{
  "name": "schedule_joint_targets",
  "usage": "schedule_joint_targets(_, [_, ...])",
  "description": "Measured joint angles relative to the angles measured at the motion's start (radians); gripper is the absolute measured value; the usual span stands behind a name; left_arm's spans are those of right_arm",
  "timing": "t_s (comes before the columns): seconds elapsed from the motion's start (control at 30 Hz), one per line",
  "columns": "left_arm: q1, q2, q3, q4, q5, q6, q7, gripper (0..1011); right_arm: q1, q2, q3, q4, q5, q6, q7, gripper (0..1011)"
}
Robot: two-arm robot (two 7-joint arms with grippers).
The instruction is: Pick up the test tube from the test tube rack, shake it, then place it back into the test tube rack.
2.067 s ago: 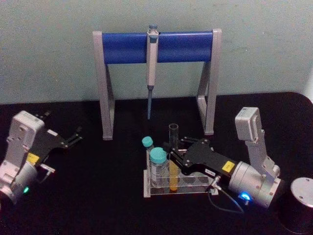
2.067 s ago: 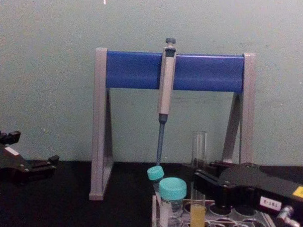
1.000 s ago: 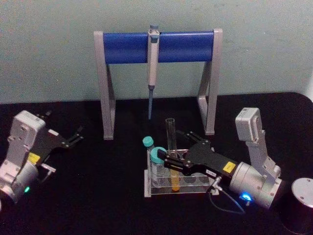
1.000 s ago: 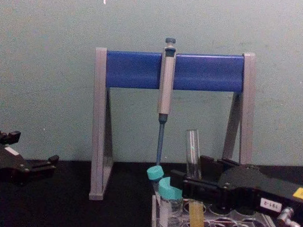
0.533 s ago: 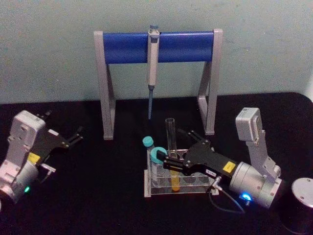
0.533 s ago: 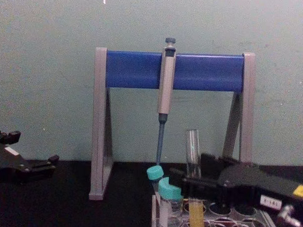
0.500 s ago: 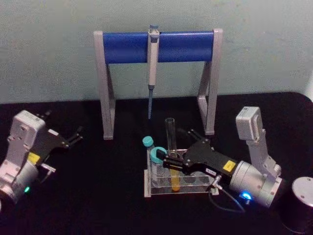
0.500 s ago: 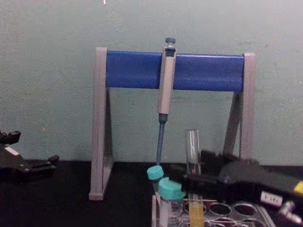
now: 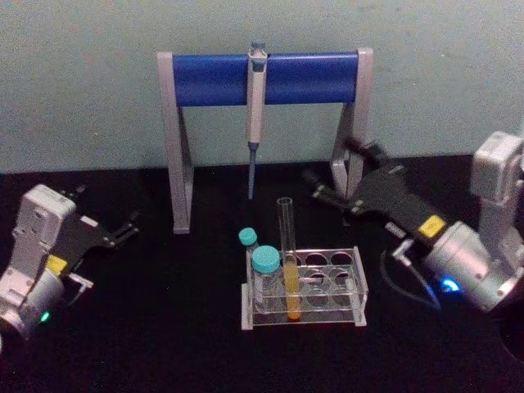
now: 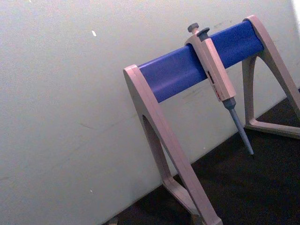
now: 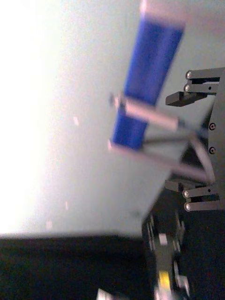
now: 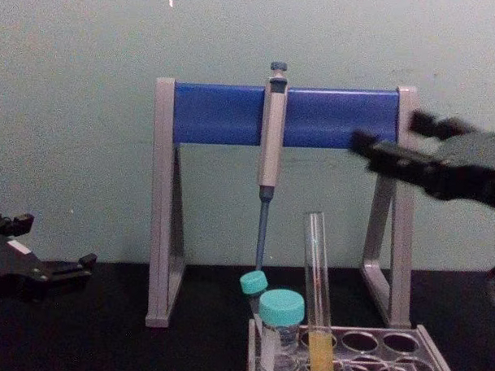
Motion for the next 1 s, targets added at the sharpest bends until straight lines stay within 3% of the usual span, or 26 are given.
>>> schedule_joint_targets(0.1, [0.0, 0.0, 0.0, 0.0, 0.0, 0.0, 0.0, 1001, -0.036, -0.005, 0.041, -0.022, -0.062, -0.02, -0.093, 1000])
schedule_joint_targets(0.23, [0.0, 0.0, 0.0, 0.0, 0.0, 0.0, 0.0, 1001, -0.098, -0.022, 0.088, -0.037, -0.178, -0.019, -0.253, 1000])
schedule_joint_targets(0.27, [0.0, 0.0, 0.0, 0.0, 0.0, 0.0, 0.0, 1001, -0.098, -0.022, 0.088, -0.037, -0.178, -0.019, -0.253, 1000])
schedule_joint_targets(0.37, [0.0, 0.0, 0.0, 0.0, 0.0, 0.0, 0.0, 1001, -0.14, -0.044, 0.113, -0.022, -0.229, 0.006, -0.335, 1000])
schedule_joint_targets(0.63, [0.0, 0.0, 0.0, 0.0, 0.0, 0.0, 0.0, 1001, -0.176, -0.081, 0.123, 0.042, -0.262, 0.101, -0.388, 1000])
schedule_joint_targets(0.77, [0.0, 0.0, 0.0, 0.0, 0.0, 0.0, 0.0, 1001, -0.176, -0.094, 0.12, 0.082, -0.276, 0.153, -0.388, 1000])
schedule_joint_targets(1.0, [0.0, 0.0, 0.0, 0.0, 0.0, 0.0, 0.0, 1001, -0.163, -0.113, 0.118, 0.127, -0.287, 0.194, -0.367, 1000])
